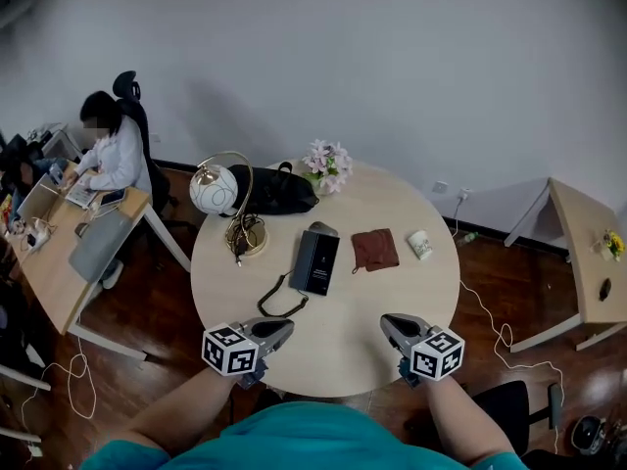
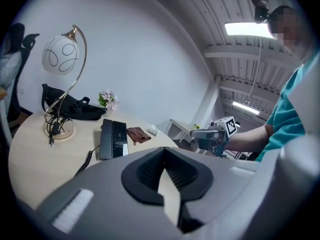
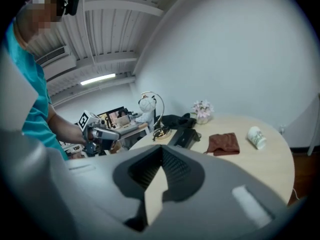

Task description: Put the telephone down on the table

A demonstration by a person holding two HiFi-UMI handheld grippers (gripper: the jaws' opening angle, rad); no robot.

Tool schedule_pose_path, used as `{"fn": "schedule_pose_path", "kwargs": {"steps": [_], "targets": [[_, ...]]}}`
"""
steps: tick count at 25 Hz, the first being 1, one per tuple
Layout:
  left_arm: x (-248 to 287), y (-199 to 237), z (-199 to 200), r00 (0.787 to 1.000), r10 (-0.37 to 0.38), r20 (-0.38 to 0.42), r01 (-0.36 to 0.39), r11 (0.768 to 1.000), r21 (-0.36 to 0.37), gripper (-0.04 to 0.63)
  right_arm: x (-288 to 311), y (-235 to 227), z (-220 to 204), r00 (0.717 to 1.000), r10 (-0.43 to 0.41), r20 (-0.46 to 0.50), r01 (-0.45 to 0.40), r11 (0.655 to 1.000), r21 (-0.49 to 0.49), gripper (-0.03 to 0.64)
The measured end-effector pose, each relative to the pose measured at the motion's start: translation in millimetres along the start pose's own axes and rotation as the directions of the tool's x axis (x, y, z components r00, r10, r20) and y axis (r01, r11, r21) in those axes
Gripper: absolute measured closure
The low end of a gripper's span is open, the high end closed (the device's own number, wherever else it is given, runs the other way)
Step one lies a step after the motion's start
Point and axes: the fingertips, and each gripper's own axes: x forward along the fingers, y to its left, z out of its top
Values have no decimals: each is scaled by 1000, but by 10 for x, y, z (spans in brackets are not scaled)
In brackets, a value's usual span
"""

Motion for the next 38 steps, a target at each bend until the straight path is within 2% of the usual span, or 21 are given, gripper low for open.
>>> {"fn": "schedule_pose_path", "kwargs": {"steps": [7,11,15,19,24,26,31,38], "targets": [[-533,-357,-53,994,83,71,-85,996,23,591,-272,429,-49,998,60,-3,-60,997,-53,614],[-897,-478,-126,991,89,95,-94,995,41,591,-314,822,-72,997,81,1,-81,994,-67,614],[-1292,-552,-271,994,58,93,-64,995,70,591,-254,1278,-220,998,67,-14,-68,995,-76,614],[-1839,-598,-554,997,17,75,-23,996,82,591,-158,1951,-414,999,47,-5,-47,997,-68,614],[-2436,-641,-1048,1000,-27,-10,28,994,109,591,-133,2689,-747,1000,12,-1,-12,1000,-23,614],[-2587,-669,-1203,999,-37,-32,40,995,94,591,-156,2910,-842,1000,3,-13,-3,1000,-23,614],[-2752,-906,-1522,996,-73,-57,77,994,72,591,-353,3225,-966,1000,-19,-14,19,1000,-18,614],[-2597,-1521,-1895,990,-109,-84,115,991,70,591,-940,3330,-1299,1000,-27,-10,27,1000,-12,614]]}}
